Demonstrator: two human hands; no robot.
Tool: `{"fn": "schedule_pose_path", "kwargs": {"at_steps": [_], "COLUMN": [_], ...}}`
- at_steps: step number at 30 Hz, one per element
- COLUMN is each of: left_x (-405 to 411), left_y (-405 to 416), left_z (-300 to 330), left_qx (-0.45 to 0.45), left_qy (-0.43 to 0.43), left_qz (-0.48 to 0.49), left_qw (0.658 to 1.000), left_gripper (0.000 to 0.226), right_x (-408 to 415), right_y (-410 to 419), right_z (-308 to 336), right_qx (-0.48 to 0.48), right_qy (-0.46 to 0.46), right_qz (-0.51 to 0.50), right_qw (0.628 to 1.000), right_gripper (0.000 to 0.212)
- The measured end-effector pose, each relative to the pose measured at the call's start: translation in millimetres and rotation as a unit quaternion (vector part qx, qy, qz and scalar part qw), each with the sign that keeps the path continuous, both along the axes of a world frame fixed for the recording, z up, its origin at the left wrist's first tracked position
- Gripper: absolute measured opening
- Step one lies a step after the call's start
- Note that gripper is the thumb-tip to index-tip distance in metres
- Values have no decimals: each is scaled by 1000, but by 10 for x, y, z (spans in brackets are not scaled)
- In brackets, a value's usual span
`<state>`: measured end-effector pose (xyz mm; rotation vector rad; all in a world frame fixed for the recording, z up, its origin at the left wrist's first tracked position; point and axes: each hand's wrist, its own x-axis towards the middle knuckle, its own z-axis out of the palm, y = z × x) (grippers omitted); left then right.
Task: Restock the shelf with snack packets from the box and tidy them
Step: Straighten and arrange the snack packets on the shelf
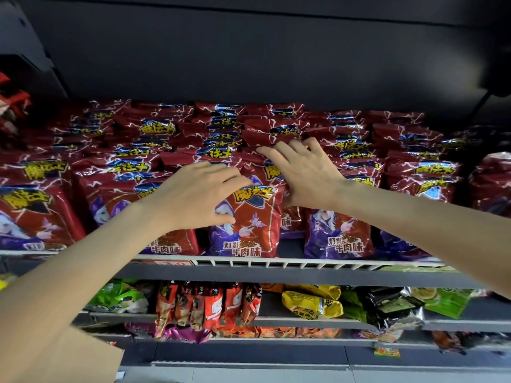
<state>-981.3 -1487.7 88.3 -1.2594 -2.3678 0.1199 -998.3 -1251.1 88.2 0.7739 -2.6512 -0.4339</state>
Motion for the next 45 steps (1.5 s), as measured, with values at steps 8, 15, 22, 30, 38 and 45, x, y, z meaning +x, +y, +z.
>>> {"fn": "schedule_pose_path", "kwargs": {"at_steps": [8, 15, 22, 30, 38, 45], "left_x": [-29, 144, 251, 229, 282, 291], "left_y": [77, 371, 1187, 1934, 2070, 2016], "left_z": [-40, 130, 59, -104, -172, -207], "left_qx": [-29, 19, 138, 22, -36, -56], "left_qy": [49, 63, 8, -85, -59, -90], "left_qz": [80, 99, 13, 124, 196, 182], "left_qw": [995, 993, 990, 988, 978, 978], "left_gripper": [100, 71, 44, 90, 117, 134], "right_x": [200, 510, 629, 652, 458, 450], "right_y": [448, 1257, 1725, 2289, 2129, 2115], "right_z": [434, 631, 676, 543, 356, 332], "right_qx": [-142, -108, -107, -11, 29, 76], "right_qy": [-75, -100, -102, -159, -173, -131], "right_qz": [83, -18, -41, -100, -110, -128], "right_qw": [983, 989, 988, 982, 978, 980], "right_gripper": [60, 41, 36, 60, 88, 78]}}
